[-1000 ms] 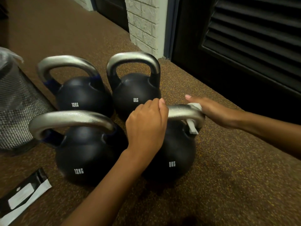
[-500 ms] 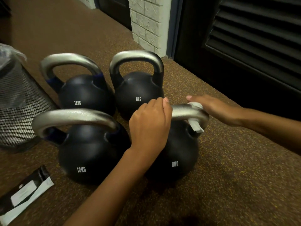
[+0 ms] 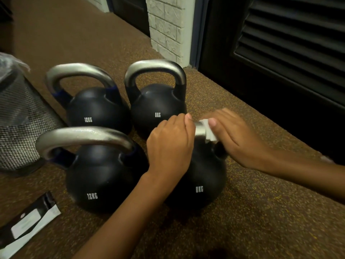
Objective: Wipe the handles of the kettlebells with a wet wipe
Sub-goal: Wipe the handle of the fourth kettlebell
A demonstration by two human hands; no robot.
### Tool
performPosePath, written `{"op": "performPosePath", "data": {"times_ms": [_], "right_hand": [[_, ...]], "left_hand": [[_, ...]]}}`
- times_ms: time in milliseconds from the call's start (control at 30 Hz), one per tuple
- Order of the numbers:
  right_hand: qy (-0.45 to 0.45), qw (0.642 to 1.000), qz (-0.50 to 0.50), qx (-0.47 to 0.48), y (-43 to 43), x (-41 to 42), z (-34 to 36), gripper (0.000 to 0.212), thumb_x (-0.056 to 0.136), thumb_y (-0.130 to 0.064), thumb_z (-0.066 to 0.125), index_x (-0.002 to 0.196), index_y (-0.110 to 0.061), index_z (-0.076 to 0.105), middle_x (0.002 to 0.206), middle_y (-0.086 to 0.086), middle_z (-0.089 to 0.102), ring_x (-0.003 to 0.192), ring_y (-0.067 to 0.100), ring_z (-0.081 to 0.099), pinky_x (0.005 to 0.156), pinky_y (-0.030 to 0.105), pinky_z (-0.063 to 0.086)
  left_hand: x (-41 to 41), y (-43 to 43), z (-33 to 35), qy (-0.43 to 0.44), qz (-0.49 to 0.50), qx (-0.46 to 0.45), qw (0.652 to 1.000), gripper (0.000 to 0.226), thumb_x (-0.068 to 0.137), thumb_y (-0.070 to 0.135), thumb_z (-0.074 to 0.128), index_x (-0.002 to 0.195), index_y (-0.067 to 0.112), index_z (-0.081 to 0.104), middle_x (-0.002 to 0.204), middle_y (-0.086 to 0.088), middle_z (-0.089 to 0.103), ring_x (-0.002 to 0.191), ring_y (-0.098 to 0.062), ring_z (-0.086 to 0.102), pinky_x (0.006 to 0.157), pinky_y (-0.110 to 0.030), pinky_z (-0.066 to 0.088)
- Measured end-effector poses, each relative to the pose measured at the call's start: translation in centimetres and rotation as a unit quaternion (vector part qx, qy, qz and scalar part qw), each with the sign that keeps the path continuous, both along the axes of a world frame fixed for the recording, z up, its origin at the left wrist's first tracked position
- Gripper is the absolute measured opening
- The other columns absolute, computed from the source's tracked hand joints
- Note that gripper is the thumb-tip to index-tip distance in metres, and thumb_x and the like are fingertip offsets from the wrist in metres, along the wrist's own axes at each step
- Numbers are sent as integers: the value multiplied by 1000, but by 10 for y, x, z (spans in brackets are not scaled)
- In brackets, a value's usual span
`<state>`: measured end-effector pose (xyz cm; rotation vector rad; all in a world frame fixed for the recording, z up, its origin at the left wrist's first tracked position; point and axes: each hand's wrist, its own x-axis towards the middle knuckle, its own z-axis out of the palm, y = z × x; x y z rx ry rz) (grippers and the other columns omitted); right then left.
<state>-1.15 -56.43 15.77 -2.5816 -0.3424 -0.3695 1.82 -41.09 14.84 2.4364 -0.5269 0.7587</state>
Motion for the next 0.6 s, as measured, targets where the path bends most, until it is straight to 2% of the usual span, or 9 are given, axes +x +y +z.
{"op": "performPosePath", "data": {"times_ms": [67,133,200,300,367,433,500,533,600], "right_hand": [[-5,999,-24,31,-6,-3,-6,47,98,-38,19,101,-12,58,89,-5,55,83,8,46,80,20,33],[36,996,-49,68,-4,-1,2,50,99,-39,20,87,-9,59,77,1,57,73,13,49,69,30,35],[93,993,-54,48,3,6,13,47,102,-35,25,74,-12,55,66,3,55,64,18,51,61,35,34],[75,995,-26,-58,18,10,24,42,102,-32,23,69,-21,47,65,-2,50,64,19,50,66,32,35],[19,995,-14,-101,23,5,21,40,101,-34,20,80,-18,51,74,-2,52,74,18,51,78,31,35],[-9,993,-1,-118,18,-1,14,39,99,-36,22,99,-17,55,87,-2,56,83,17,50,83,25,31],[-19,993,11,-119,9,-6,6,39,99,-37,24,118,-17,52,104,-3,56,94,13,48,85,16,26],[-18,994,10,-103,4,-8,3,39,99,-37,25,120,-18,51,106,-5,55,96,10,46,85,11,24],[7,999,-11,-35,1,-7,5,39,100,-39,24,108,-17,56,95,-8,55,86,4,46,81,5,27]], "left_hand": [[0,-1,0,-1,10,1,1000,36,94,26,35,63,18,51,53,3,51,49,-9,35,46,-24,20],[0,-1,0,-1,12,1,1000,36,94,26,35,62,18,51,52,3,50,48,-9,36,47,-25,21],[0,-1,0,2,10,2,1000,36,94,25,36,62,18,51,52,3,50,48,-9,35,45,-22,17],[0,0,1,-2,2,2,1000,35,93,24,38,63,16,54,52,2,52,45,-12,42,45,-22,20],[-1,1,1,-3,-10,0,1000,35,94,23,37,65,15,55,53,1,53,46,-14,47,46,-23,24],[-1,2,2,4,-19,-5,1000,34,94,23,37,64,15,53,53,0,52,47,-15,48,46,-24,25],[-2,2,4,11,-8,2,1000,34,94,23,38,64,17,51,53,1,51,47,-14,46,47,-24,23],[-3,2,5,12,0,6,1000,33,93,24,38,64,17,51,53,2,51,47,-13,43,48,-22,21],[-3,2,7,15,10,8,1000,33,93,24,38,64,18,50,52,4,49,48,-8,33,48,-19,14]]}}
